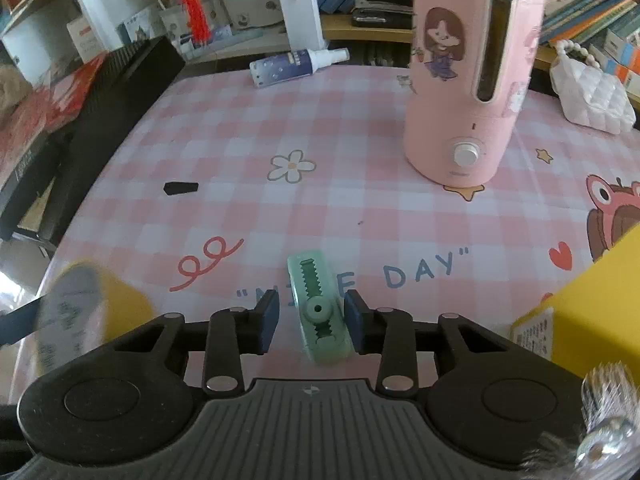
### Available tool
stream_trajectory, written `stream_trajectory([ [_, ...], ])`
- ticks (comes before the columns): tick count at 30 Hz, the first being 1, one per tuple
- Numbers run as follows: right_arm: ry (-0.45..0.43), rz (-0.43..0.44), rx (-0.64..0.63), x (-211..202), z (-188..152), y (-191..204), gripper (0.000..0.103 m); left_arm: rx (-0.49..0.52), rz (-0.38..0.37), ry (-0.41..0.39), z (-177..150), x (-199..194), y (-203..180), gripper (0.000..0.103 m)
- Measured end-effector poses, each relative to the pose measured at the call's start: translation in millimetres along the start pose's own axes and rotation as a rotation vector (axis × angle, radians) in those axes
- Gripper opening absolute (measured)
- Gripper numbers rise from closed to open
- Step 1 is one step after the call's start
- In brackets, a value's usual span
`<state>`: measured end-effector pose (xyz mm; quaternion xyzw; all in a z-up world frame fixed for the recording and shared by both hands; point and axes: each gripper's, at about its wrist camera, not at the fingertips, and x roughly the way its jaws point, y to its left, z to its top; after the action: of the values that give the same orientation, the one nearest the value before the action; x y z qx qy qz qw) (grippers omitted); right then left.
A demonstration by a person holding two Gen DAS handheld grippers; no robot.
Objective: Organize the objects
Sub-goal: 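Grasp the yellow tape roll with the left tool while the right tool grasps the mint-green clip, then lift the tape roll and green clip and carry both toward the yellow box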
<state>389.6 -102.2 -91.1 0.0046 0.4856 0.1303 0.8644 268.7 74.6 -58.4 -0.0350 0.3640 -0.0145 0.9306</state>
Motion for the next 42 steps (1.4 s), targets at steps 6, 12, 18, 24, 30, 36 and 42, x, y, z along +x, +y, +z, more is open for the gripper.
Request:
stream_trajectory([
  [6, -0.013, -0.056, -0.116, 6.6, -6.5, 10.5, 0.023, -0.05, -0.009, -0.017, -1.0, -17.2, 5.1, 0.084],
  [12, -0.052, -0.012, -0.142, -8.1, -9.8, 17.0, 0.023, -0.061, -0.012, -0.068, 3.3, -42.5, 6.4, 0.084],
  [18, -0.127, 0.047, -0.117, -49.5, -22.0, 21.6, 0.023, -0.051, -0.02, -0.114, 2.0, -70.6, 8.3, 0.084],
  [24, -0.195, 0.075, -0.112, -94.0, -48.4, 33.5, 0.023, -0.043, -0.027, -0.124, -12.2, -98.3, 13.2, 0.084],
  [30, -0.236, 0.09, -0.111, -132.6, -81.7, 46.7, 0.023, -0.034, -0.037, -0.134, -30.6, -126.2, 19.9, 0.084],
  [36, -0.256, 0.08, -0.13, -154.7, -118.9, 62.8, 0.023, -0.022, -0.049, -0.154, -45.0, -148.7, 24.3, 0.084],
  [42, -0.252, 0.071, -0.138, -168.0, -147.9, 78.3, 0.023, -0.019, -0.066, -0.156, -65.2, -170.7, 28.9, 0.084],
])
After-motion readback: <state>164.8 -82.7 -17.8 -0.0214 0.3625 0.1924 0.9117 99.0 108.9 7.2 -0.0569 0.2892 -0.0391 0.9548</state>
